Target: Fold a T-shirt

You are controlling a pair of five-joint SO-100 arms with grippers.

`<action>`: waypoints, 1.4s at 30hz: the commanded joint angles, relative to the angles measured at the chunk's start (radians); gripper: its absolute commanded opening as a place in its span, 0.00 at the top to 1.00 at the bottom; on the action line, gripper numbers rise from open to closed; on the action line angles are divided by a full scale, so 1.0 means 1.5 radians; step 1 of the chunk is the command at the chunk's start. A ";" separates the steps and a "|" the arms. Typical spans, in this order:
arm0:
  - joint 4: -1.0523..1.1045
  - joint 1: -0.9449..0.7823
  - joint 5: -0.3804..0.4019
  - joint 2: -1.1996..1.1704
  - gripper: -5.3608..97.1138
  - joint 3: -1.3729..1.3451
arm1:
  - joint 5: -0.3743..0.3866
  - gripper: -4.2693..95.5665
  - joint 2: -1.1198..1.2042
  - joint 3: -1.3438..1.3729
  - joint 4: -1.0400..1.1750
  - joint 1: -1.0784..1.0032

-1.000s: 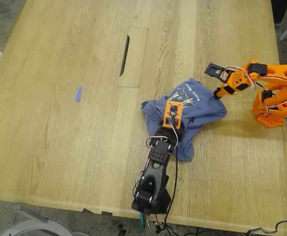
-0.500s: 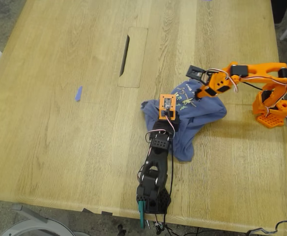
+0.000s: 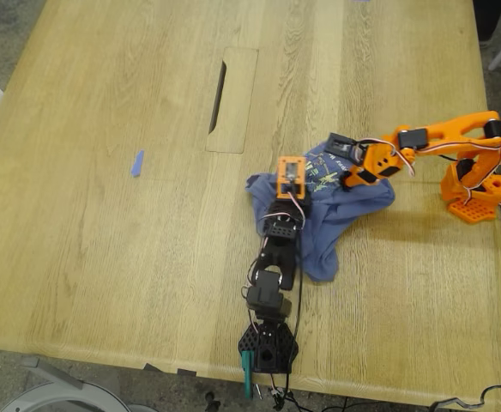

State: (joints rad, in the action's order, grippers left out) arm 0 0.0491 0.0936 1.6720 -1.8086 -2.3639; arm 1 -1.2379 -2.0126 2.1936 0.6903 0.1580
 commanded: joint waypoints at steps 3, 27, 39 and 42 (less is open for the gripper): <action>0.021 -0.086 -0.005 0.001 0.95 0.056 | 0.008 0.96 -0.125 0.127 -0.014 0.003; -0.378 -0.056 -0.002 -0.348 0.95 0.025 | 0.009 0.96 -0.225 -0.045 0.237 -0.027; -0.298 0.087 -0.004 -0.232 0.95 0.085 | -0.013 0.96 0.054 -0.250 0.105 -0.009; -0.231 0.098 -0.003 -0.167 0.95 0.085 | -0.012 0.96 0.094 -0.219 0.029 -0.006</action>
State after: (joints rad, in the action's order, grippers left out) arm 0 -0.3927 0.2286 1.6674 -2.0923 -2.3255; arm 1 -1.2502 -1.8837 1.8745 0.8007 0.1427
